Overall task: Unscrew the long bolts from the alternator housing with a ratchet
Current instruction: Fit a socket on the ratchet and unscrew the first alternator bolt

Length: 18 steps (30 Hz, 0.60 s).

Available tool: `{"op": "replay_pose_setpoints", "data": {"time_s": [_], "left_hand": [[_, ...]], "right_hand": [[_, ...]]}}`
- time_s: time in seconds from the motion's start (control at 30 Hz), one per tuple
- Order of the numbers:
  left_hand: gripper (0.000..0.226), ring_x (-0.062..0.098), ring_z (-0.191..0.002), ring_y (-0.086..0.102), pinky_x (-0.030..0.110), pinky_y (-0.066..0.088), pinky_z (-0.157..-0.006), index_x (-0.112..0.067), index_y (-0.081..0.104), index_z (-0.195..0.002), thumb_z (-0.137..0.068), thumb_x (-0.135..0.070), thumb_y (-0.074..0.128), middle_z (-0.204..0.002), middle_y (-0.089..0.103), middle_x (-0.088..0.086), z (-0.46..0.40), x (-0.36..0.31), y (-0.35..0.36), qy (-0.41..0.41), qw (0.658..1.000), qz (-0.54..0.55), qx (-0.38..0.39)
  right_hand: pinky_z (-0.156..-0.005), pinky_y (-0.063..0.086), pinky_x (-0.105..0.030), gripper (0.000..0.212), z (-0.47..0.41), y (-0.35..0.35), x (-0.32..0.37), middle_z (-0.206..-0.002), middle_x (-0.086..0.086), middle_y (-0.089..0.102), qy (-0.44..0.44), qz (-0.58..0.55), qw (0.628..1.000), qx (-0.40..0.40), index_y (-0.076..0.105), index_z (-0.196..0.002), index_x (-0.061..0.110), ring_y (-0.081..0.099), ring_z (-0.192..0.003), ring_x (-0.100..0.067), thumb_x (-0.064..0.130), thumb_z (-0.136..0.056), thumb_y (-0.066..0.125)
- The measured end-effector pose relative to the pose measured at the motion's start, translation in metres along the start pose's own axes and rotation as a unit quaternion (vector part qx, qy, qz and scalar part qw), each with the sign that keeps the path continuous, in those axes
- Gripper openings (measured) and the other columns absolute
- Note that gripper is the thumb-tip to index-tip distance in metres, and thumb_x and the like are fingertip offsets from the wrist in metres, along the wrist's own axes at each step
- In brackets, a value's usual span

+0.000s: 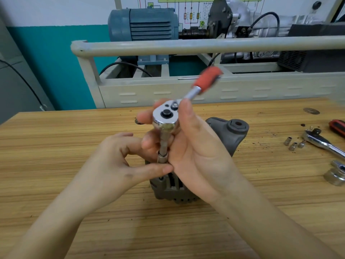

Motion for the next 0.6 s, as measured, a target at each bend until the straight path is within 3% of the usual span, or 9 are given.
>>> {"op": "replay_pose_setpoints", "data": {"time_s": [0.13,0.2,0.3,0.4,0.6], "left_hand": [[0.041,0.004,-0.08,0.064,0.021,0.048,-0.075,-0.023,0.072,-0.071,-0.051,-0.057,0.064,-0.077,0.071,-0.011,-0.001,-0.001,0.0,0.005,1.0,0.009,-0.013],[0.039,0.002,-0.079,0.065,0.014,0.048,-0.074,-0.027,0.07,-0.078,-0.052,-0.056,0.064,-0.079,0.071,-0.012,-0.001,-0.001,0.0,0.008,1.0,0.012,-0.009],[0.039,0.005,-0.081,0.065,0.028,0.05,-0.077,-0.027,0.069,-0.078,-0.053,-0.057,0.063,-0.083,0.071,-0.005,0.0,0.001,0.001,-0.001,1.0,0.007,0.001],[0.036,0.005,-0.08,0.065,0.027,0.048,-0.076,-0.025,0.07,-0.073,-0.056,-0.056,0.063,-0.082,0.071,-0.004,0.001,0.001,0.003,0.002,1.0,0.013,0.017],[0.037,0.005,-0.079,0.064,0.028,0.049,-0.074,-0.024,0.071,-0.071,-0.055,-0.056,0.064,-0.078,0.072,-0.007,-0.001,0.001,0.004,0.008,1.0,0.02,0.012]], "right_hand": [[-0.062,0.05,-0.021,0.032,0.002,-0.003,0.007,-0.086,0.002,0.069,-0.031,-0.035,0.999,-0.013,0.058,-0.086,0.013,0.062,-0.065,-0.009,0.03,-0.063,0.07],[-0.064,0.048,-0.022,0.031,0.001,-0.004,0.004,-0.086,0.004,0.069,-0.024,-0.01,1.0,-0.015,0.06,-0.088,0.014,0.062,-0.065,-0.008,0.037,-0.067,0.066],[-0.067,0.047,-0.024,0.03,-0.001,-0.005,-0.004,-0.084,0.006,0.07,0.007,0.007,1.0,-0.016,0.065,-0.085,0.022,0.061,-0.063,-0.006,0.048,-0.076,0.054],[-0.064,0.049,-0.021,0.036,-0.001,-0.005,-0.006,-0.081,0.006,0.07,0.019,-0.013,1.0,-0.011,0.064,-0.088,0.019,0.062,-0.06,-0.006,0.048,-0.075,0.046],[-0.062,0.051,-0.021,0.029,0.0,-0.003,0.003,-0.091,0.001,0.069,-0.021,-0.04,0.999,-0.001,0.063,-0.086,0.013,0.062,-0.066,-0.008,0.033,-0.067,0.068]]}}
Point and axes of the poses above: each hand's wrist, its own z-axis away from the middle knuckle, its own y-axis out of the palm, x = y × z, the point moved 9 cm from there along -z, towards the middle knuckle
